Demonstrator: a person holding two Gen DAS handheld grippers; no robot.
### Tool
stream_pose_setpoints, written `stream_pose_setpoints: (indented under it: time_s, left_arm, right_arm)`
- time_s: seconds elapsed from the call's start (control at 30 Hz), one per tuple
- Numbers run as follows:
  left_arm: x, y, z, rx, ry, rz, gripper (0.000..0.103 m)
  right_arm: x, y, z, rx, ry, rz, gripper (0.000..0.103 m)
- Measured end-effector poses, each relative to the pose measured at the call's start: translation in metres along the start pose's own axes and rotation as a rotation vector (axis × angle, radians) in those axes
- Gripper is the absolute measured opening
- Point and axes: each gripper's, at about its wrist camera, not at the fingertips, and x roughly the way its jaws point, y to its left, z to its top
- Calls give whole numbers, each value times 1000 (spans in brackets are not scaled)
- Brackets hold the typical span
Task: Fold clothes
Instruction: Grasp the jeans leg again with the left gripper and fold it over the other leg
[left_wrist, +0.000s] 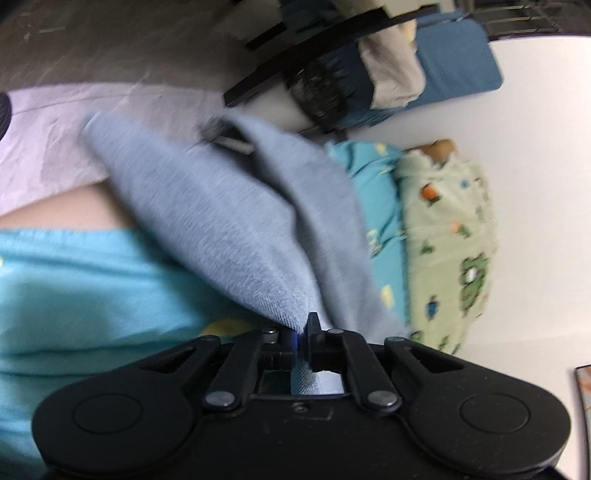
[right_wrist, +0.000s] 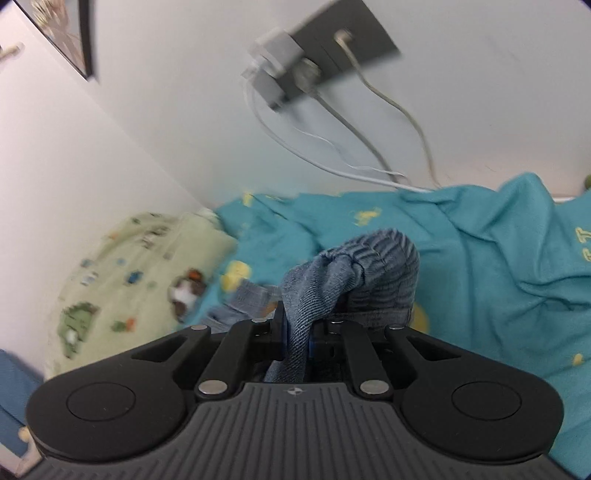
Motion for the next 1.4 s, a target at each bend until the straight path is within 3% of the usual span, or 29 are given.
stream_pose_setpoints:
  time_s: [0.23,0.43,0.67,0.8,0.93,0.97,1.0,1.07,1.1,1.23,1.4]
  left_arm:
    - [50,-68,49,48,-4,32,3]
    - [141,-103,89,83,39,112,4]
    - [257,-110,112,192,92,178,4]
    - [291,-107,116,261,142,197,5]
    - [282,-104,123,294,179,128,10]
    - [278,-103,124,292,182,101,12]
    - [271,-101,125,284,185,72,17]
    - [253,-94,126,258,190,19,31]
    - [242,-90,126,249,184,-3,40]
    - [196,-70,132,204,174,-70,55]
    - [149,-31,138,139,160,-81,55]
  right_arm:
    - [38,81,7,-83,21,10,9]
    - [133,130,4,-153,70,-23,9]
    - [238,161,-20,-318,98,-86,9]
    - [273,154,-35,-385,116,-107,9]
    - [278,148,-39,-419,122,-92,12]
    - [275,147,-38,-419,127,-72,21]
    - [272,146,-36,-413,135,-46,37]
    - [258,150,-37,-423,138,-23,51]
    - [250,153,-38,-430,139,-14,52]
    - [209,164,-44,-460,147,21,52]
    - [140,174,-71,-538,185,63,52]
